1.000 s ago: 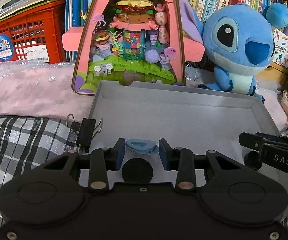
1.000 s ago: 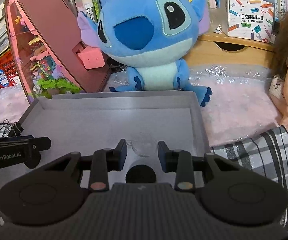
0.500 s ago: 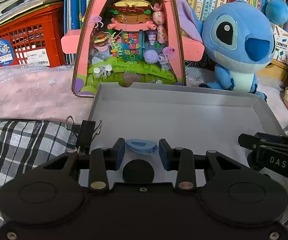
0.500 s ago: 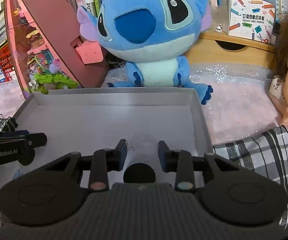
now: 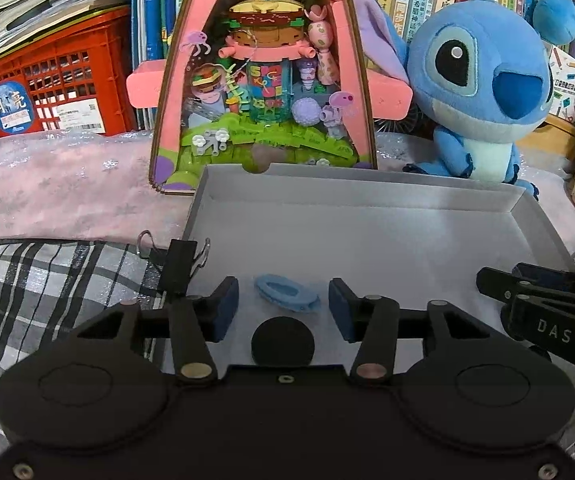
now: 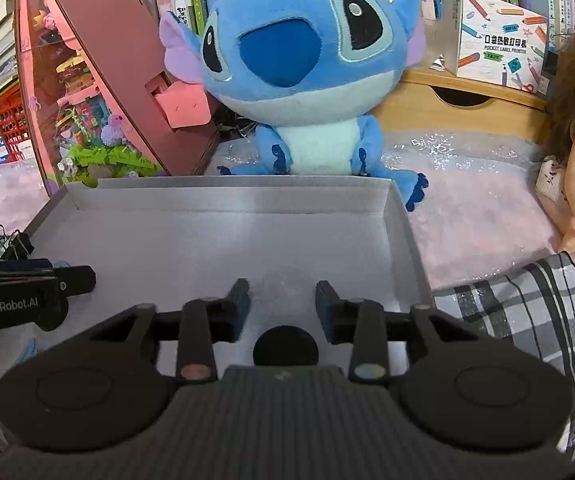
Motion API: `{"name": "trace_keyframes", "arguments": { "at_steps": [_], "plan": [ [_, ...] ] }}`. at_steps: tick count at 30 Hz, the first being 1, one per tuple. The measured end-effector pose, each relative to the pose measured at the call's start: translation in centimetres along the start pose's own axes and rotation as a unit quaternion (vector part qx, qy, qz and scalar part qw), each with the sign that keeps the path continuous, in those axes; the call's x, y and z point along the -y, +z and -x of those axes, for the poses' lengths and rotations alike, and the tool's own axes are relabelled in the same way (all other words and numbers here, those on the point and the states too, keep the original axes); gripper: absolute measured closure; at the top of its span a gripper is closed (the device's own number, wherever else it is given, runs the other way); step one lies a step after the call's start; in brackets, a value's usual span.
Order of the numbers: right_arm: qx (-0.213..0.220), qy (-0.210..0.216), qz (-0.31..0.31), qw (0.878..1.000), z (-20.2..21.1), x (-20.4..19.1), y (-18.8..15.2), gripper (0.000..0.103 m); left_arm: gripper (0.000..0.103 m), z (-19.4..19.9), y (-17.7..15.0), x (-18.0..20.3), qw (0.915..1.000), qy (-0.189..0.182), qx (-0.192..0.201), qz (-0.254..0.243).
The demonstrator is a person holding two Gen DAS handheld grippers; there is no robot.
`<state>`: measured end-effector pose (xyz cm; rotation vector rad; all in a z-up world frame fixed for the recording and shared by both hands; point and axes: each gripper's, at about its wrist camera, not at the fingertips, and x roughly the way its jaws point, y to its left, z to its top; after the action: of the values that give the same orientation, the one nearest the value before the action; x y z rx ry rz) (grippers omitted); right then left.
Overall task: Organize rigid objects
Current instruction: 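Lower into the tray and open the left tool while the right tool releases the cup, then move both tools back from the tray to the objects on the cloth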
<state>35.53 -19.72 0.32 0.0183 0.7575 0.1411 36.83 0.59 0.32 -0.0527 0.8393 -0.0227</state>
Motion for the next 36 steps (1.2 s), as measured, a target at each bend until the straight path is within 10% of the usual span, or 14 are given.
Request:
{"name": "trace_keyframes", "arguments": {
  "at_steps": [8,36],
  "plan": [
    [0.022,-0.001,-0.006,1.0,1.8,0.4,0.1,0.035,0.034,2.5,0.3,-0.3,0.9998,-0.013,0.012,-0.004],
    [0.106,0.037,0.055,0.992,14.2,-0.2,-6.2,0.008,0.023,15.9,-6.9,-0.6,0.9922,-0.065,0.1,-0.034]
  ]
}}
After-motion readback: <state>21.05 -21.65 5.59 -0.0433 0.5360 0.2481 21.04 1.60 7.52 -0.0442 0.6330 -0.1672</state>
